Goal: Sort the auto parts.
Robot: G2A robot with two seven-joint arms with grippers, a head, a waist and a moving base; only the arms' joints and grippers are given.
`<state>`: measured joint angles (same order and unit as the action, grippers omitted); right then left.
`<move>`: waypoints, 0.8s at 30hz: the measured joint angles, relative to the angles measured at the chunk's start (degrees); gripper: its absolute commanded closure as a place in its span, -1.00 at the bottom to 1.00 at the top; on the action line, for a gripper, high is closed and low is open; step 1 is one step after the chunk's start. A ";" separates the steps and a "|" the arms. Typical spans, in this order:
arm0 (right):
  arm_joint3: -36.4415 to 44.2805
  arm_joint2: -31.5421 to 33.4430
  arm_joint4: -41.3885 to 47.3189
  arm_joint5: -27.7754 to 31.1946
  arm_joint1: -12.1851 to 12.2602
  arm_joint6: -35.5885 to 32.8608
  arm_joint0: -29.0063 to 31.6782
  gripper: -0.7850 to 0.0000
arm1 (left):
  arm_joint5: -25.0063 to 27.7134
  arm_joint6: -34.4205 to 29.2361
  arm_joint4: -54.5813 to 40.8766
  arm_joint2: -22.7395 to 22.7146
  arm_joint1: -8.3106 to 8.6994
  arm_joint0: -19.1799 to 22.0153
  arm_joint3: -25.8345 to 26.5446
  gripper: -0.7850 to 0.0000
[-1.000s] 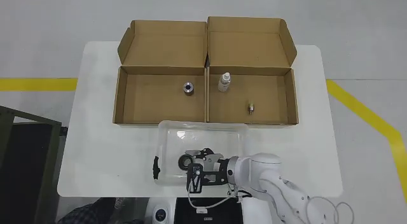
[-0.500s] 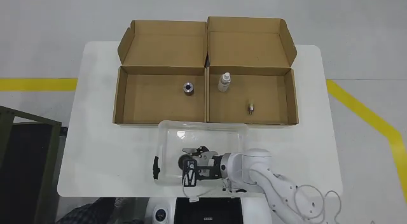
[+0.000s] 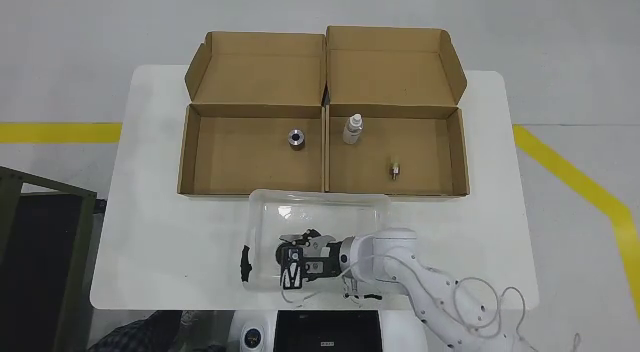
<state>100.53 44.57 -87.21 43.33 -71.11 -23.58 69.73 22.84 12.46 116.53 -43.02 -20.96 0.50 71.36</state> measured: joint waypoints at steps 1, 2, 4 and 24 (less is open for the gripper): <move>-0.18 0.02 0.48 0.09 -0.01 0.19 -0.09 0.60 | 0.00 0.00 0.00 0.00 0.00 0.00 0.00 -1.00; -0.33 0.05 0.85 0.19 -0.01 0.34 -0.18 0.69 | 0.00 0.00 0.00 0.00 0.00 0.00 0.00 -1.00; -0.60 0.11 1.61 0.52 -0.02 0.64 -0.41 1.00 | 0.00 0.00 0.00 0.00 0.00 0.00 0.00 -1.00; 4.88 6.64 9.14 2.64 1.65 4.52 1.47 1.00 | 0.00 0.00 0.00 0.00 0.00 0.00 0.00 -1.00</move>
<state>105.41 51.21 -78.07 45.97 -69.46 -19.06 71.20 22.84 12.46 116.53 -43.02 -20.96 0.50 71.36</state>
